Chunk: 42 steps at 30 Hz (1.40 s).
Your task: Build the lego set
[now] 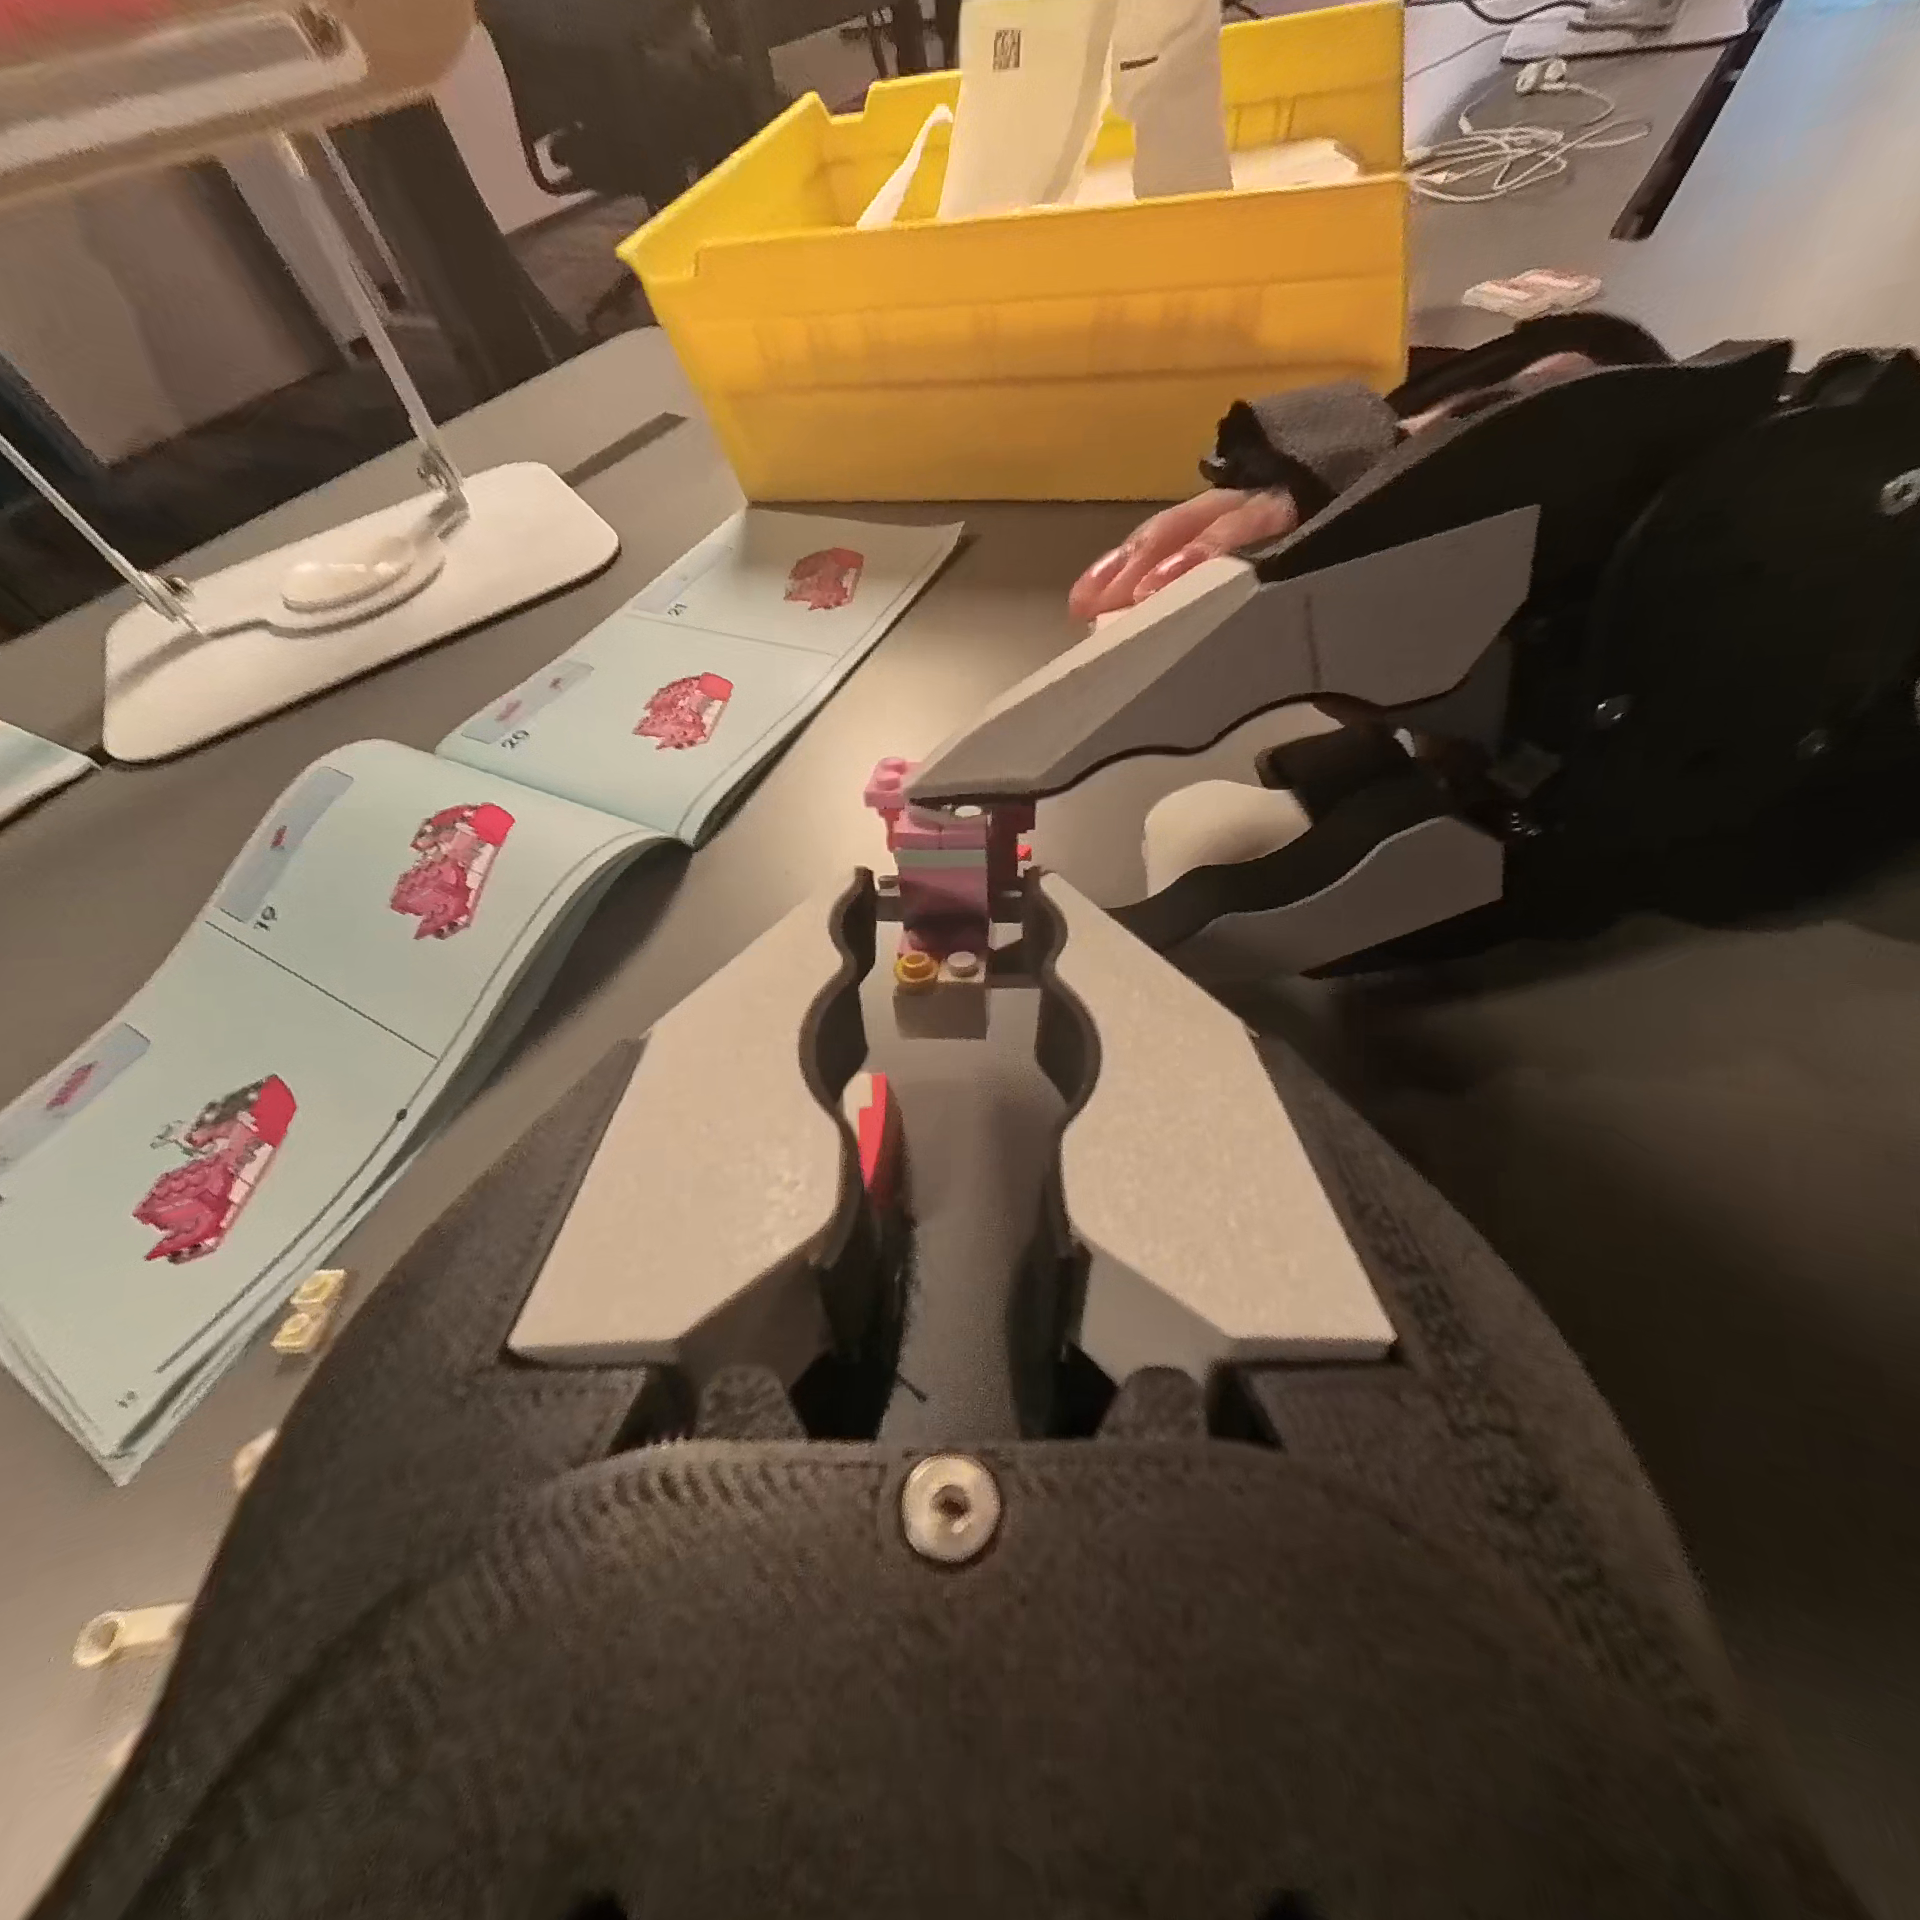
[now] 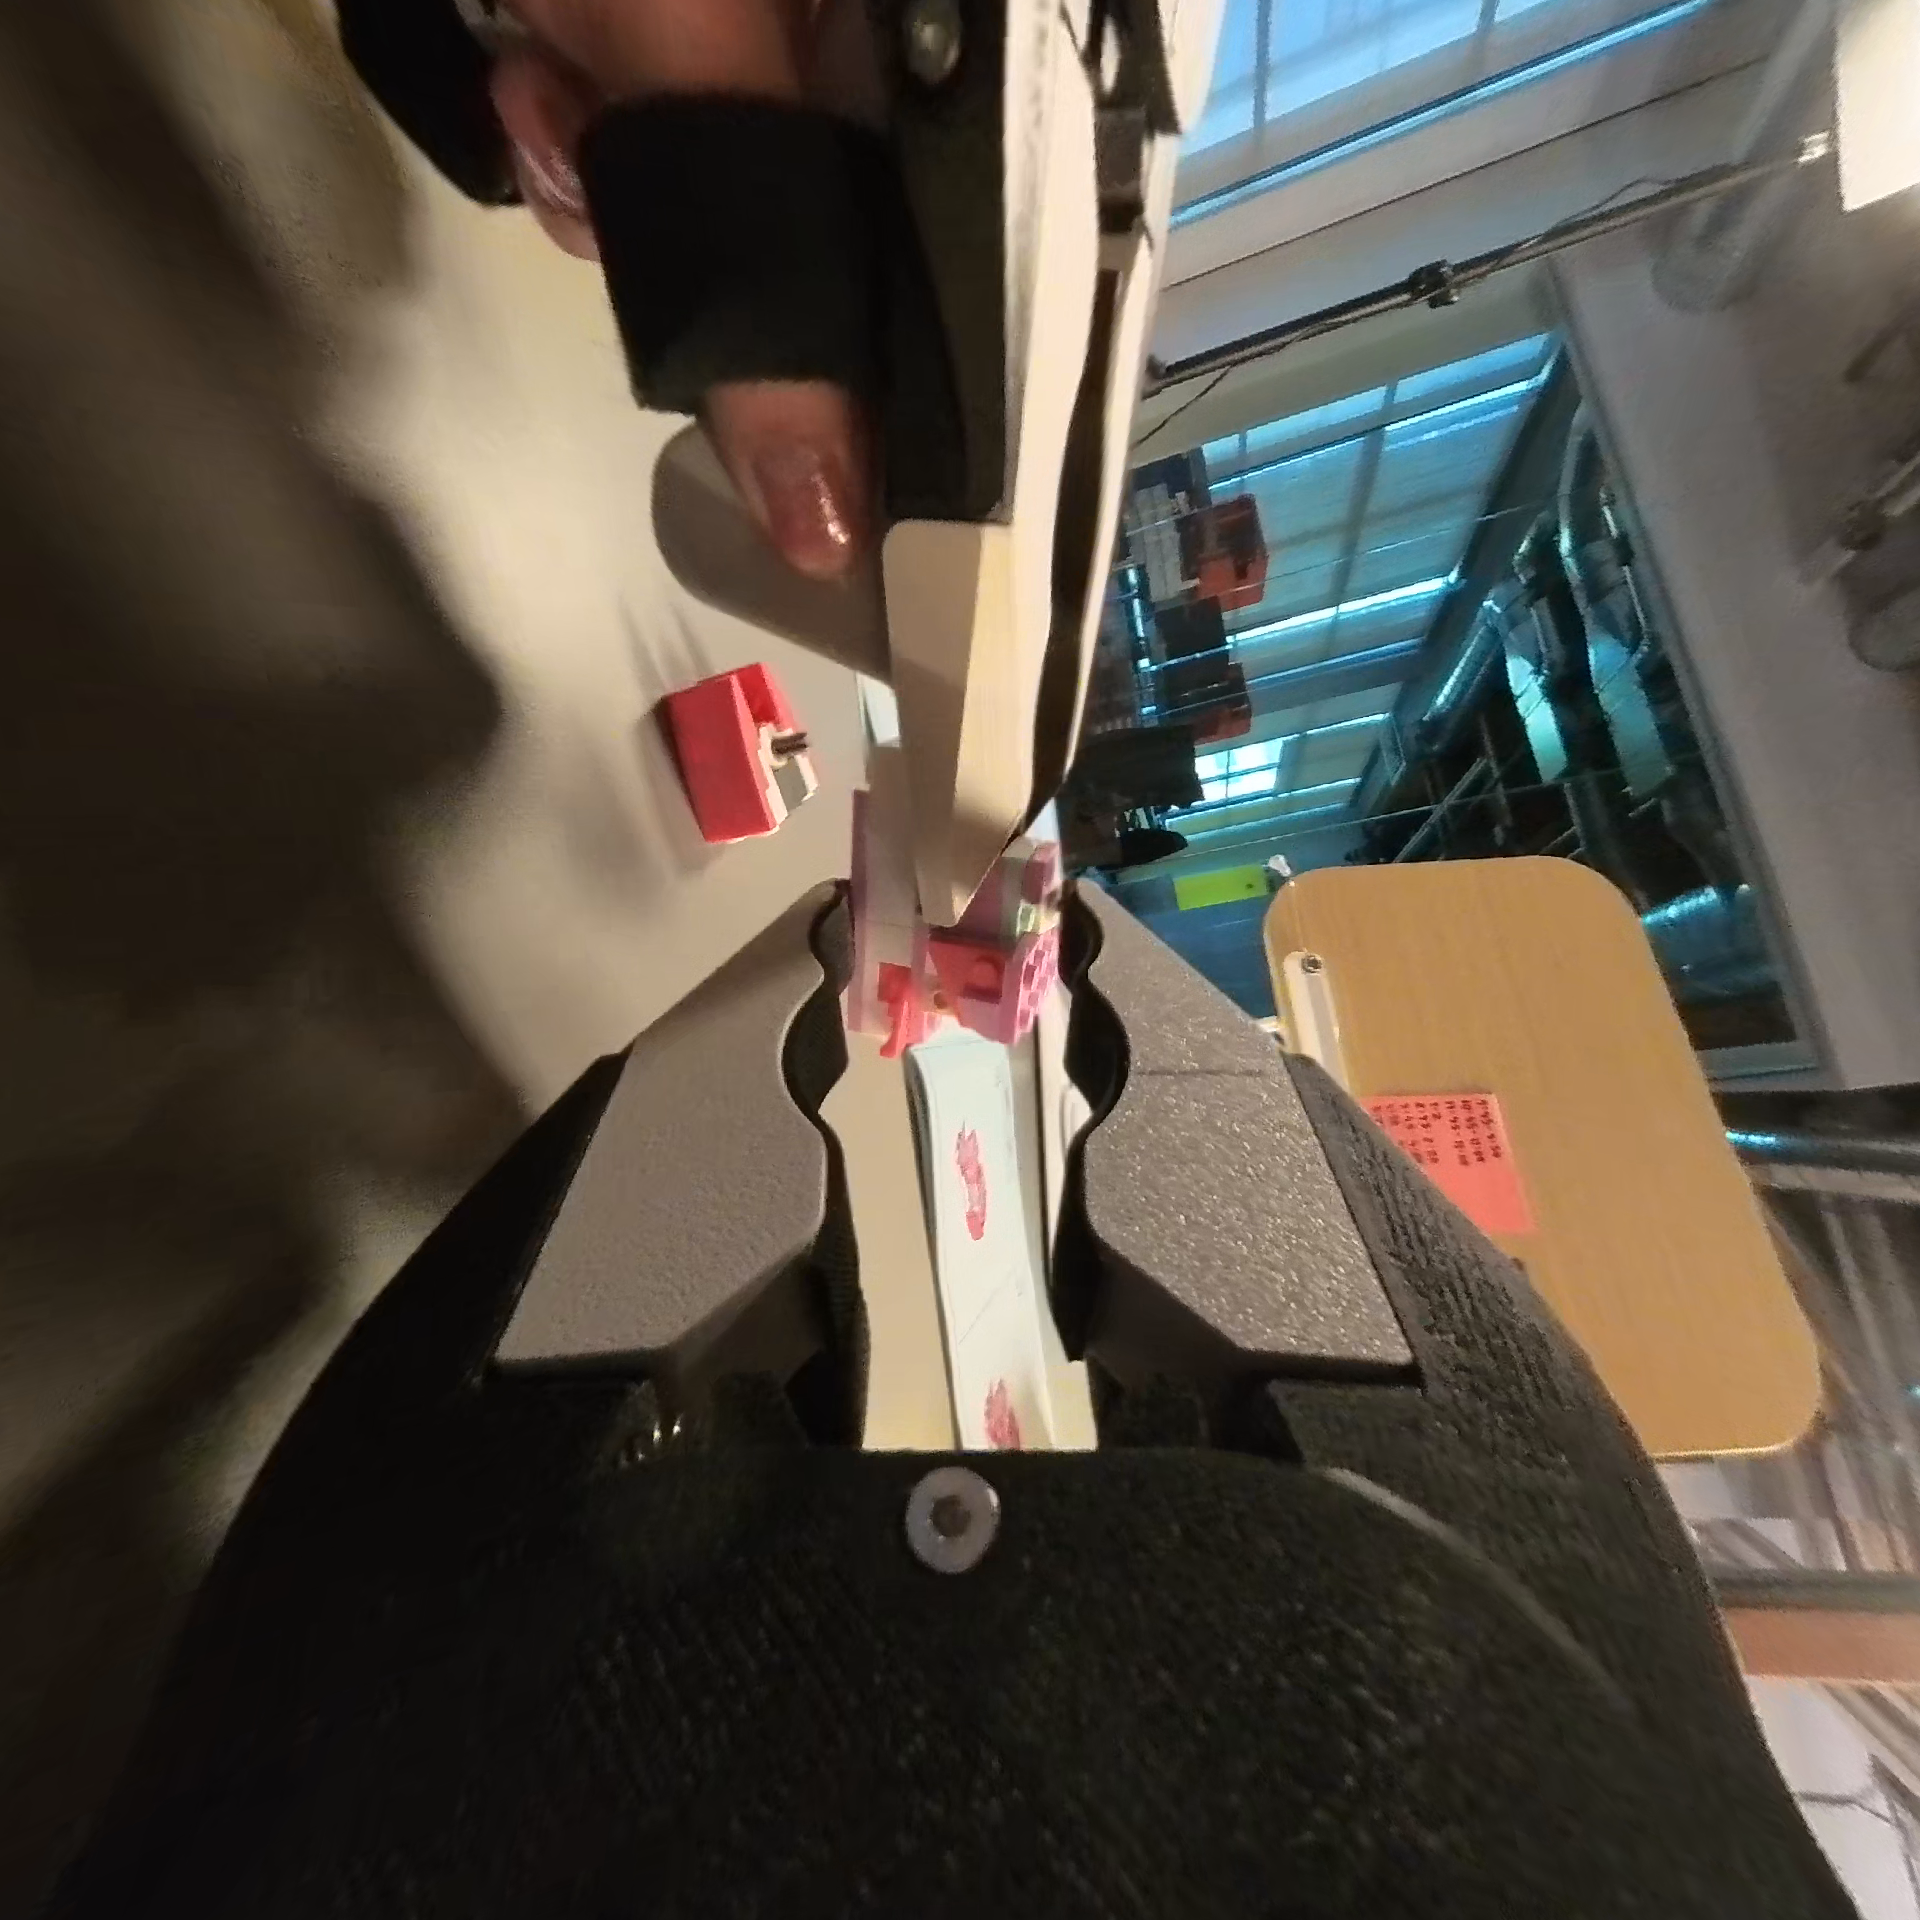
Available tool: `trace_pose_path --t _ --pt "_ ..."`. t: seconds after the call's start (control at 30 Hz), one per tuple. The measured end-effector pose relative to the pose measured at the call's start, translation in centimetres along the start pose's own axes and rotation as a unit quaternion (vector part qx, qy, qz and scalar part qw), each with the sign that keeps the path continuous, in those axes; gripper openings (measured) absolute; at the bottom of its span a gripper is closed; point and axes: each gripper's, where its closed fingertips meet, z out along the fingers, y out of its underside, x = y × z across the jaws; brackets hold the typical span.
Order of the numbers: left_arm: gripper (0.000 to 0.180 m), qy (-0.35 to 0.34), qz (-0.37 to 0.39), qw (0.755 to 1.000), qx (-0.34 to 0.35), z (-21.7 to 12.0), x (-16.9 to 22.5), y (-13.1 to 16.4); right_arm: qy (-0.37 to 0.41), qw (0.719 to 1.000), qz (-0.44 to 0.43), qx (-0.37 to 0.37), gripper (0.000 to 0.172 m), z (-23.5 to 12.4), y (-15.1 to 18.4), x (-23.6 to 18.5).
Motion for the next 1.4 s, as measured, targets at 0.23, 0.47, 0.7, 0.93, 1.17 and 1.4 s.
trace_pose_path --t 0.23,0.47,0.7,0.93,1.17,1.4 --pt "0.047 -0.015 -0.006 0.998 0.064 -0.9 -0.1 -1.9 0.058 0.998 -0.007 0.016 0.037 -0.6 -0.4 1.9" --pt "0.032 -0.007 0.035 0.995 0.097 -1.7 0.4 -3.2 0.077 0.996 -0.041 0.016 0.038 -0.8 -0.6 2.2" --pt "0.015 -0.012 0.052 0.996 0.069 -1.2 0.4 -2.6 0.081 0.995 -0.056 0.018 0.038 -0.8 -0.8 2.1" --pt "0.015 -0.026 0.092 0.994 0.055 -1.2 0.3 -2.3 0.067 0.997 -0.025 0.026 0.038 -0.8 -0.9 1.9" --pt "0.015 -0.04 0.146 0.987 0.045 -0.8 1.1 -2.1 0.052 0.998 -0.009 0.018 0.037 -0.7 -0.7 1.6" --pt "0.015 -0.035 0.096 0.994 0.047 -0.7 0.7 -2.1 0.054 0.998 0.004 0.018 0.04 -0.6 -0.5 1.6"
